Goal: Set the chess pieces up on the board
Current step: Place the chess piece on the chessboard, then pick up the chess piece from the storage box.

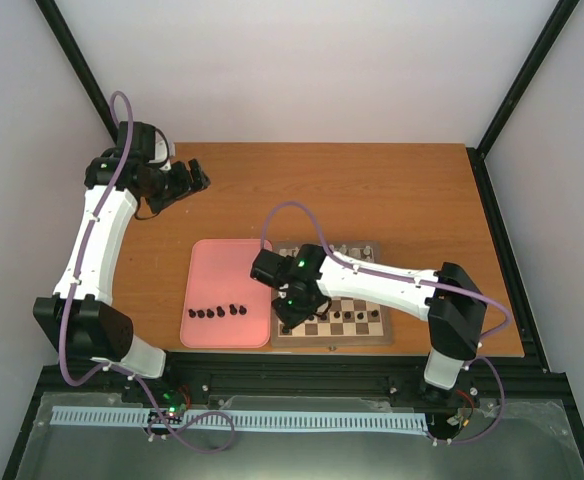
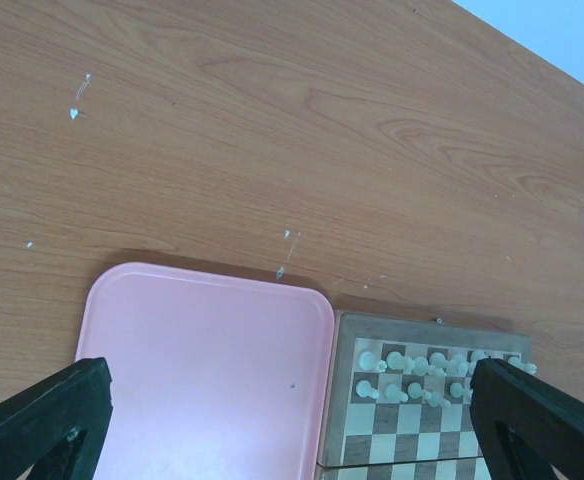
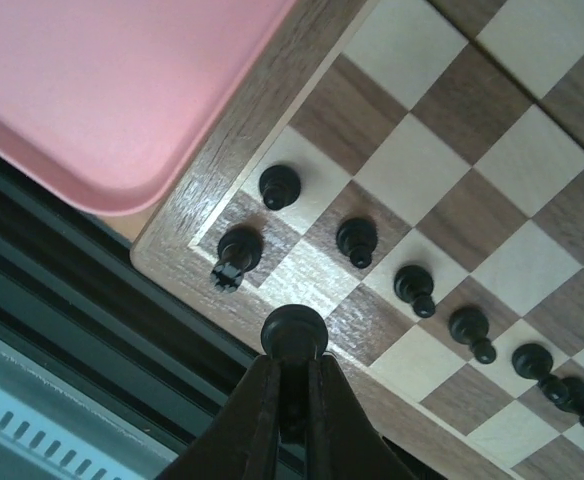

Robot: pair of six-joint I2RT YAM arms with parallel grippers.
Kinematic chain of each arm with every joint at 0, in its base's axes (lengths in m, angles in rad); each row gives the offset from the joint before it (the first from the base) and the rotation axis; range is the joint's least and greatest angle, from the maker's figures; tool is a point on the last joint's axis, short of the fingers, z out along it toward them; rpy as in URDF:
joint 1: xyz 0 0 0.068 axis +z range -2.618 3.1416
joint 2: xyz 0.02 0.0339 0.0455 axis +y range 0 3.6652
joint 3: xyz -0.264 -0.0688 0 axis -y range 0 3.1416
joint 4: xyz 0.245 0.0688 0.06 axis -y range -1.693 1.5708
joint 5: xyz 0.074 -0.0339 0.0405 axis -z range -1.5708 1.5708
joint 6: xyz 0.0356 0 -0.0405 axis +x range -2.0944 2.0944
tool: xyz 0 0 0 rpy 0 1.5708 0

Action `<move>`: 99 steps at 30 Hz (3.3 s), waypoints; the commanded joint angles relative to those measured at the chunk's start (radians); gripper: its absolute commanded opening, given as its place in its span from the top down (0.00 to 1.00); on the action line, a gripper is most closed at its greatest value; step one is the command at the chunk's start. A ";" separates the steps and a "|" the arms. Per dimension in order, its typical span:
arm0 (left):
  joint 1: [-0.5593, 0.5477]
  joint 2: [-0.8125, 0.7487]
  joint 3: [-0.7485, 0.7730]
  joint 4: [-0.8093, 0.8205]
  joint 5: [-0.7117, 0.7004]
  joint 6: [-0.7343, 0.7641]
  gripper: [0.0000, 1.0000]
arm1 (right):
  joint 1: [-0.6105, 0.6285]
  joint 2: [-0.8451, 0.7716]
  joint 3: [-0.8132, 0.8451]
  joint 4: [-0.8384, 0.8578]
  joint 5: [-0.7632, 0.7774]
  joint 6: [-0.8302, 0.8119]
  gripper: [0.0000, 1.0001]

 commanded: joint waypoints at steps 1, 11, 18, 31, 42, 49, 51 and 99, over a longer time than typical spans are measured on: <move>-0.006 -0.019 0.003 0.010 0.008 0.010 0.00 | 0.030 -0.013 -0.008 0.012 0.001 0.035 0.97; -0.005 -0.022 -0.010 0.014 0.014 0.008 0.00 | 0.044 0.013 -0.032 -0.007 -0.017 0.041 0.96; -0.005 -0.026 -0.010 0.014 0.012 0.010 0.00 | 0.043 0.047 -0.033 0.009 -0.023 0.020 0.96; -0.006 -0.025 -0.011 0.013 0.004 0.013 0.00 | 0.044 0.058 -0.108 0.096 -0.013 -0.001 0.95; -0.005 -0.023 -0.005 0.011 0.003 0.013 0.00 | 0.042 0.079 -0.108 0.082 0.028 0.009 0.93; -0.004 -0.020 -0.001 0.011 0.002 0.013 0.00 | 0.039 0.090 -0.103 0.088 0.014 -0.004 0.92; -0.005 -0.018 -0.002 0.010 0.003 0.013 0.00 | 0.037 0.092 -0.105 0.092 0.005 -0.009 0.92; -0.006 -0.035 0.014 0.004 0.001 0.012 0.00 | 0.020 0.328 0.414 0.050 -0.035 -0.208 0.51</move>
